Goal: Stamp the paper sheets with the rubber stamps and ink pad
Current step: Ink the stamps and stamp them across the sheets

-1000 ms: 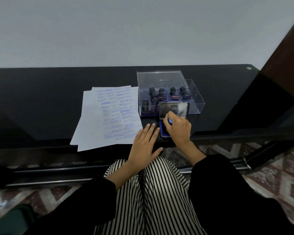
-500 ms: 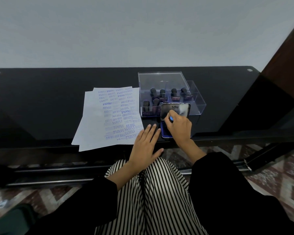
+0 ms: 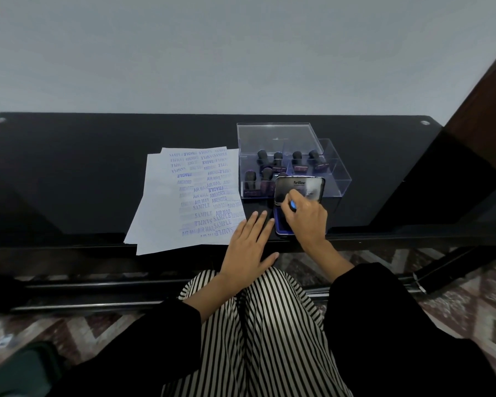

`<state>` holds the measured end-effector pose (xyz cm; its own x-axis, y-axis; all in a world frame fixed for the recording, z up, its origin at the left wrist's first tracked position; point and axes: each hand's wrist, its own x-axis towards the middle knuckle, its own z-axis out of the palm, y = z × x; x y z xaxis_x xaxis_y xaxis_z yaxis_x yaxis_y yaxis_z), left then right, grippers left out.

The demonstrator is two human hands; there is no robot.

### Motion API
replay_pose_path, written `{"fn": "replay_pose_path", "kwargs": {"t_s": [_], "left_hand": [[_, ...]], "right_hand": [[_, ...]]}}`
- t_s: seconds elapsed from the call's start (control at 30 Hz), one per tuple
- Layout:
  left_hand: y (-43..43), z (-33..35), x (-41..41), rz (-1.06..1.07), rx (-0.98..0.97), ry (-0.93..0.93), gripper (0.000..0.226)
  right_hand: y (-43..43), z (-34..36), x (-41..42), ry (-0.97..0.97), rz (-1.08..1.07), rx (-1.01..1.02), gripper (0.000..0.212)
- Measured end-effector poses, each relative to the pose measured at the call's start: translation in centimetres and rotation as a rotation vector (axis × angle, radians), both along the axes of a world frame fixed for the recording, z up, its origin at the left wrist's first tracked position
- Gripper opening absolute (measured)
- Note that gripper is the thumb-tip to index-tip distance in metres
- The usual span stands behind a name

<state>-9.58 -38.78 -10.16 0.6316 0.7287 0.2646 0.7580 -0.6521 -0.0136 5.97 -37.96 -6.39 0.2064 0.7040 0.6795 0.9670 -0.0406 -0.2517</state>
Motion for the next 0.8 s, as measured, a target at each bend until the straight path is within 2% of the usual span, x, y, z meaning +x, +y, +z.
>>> {"fn": "replay_pose_path", "kwargs": {"t_s": [0.23, 0.33, 0.47, 0.57, 0.7, 0.8], "left_hand": [[-0.1, 0.4, 0.0, -0.015, -0.100, 0.030, 0.070], [-0.1, 1.0, -0.2, -0.062, -0.157, 0.020, 0.077], [0.0, 2.2, -0.6, -0.112, -0.323, -0.120, 0.075], [0.6, 4.0, -1.6, -0.135, -0.426, -0.322, 0.069], [3.0, 6.7, -4.6, -0.123, -0.382, -0.565, 0.053], [6.3, 7.9, -7.1, -0.013, -0.317, -0.610, 0.045]], "right_hand": [[-0.2, 0.4, -0.2, 0.020, -0.021, -0.075, 0.025], [-0.3, 0.8, -0.4, 0.015, -0.024, -0.111, 0.024], [-0.3, 1.4, -0.3, 0.021, -0.030, -0.216, 0.021], [-0.1, 2.0, 0.0, 0.020, -0.048, -0.297, 0.023], [1.1, 3.9, -1.5, 0.099, 0.007, -0.105, 0.027], [3.7, 6.1, -3.8, 0.174, 0.105, -0.068, 0.031]]}}
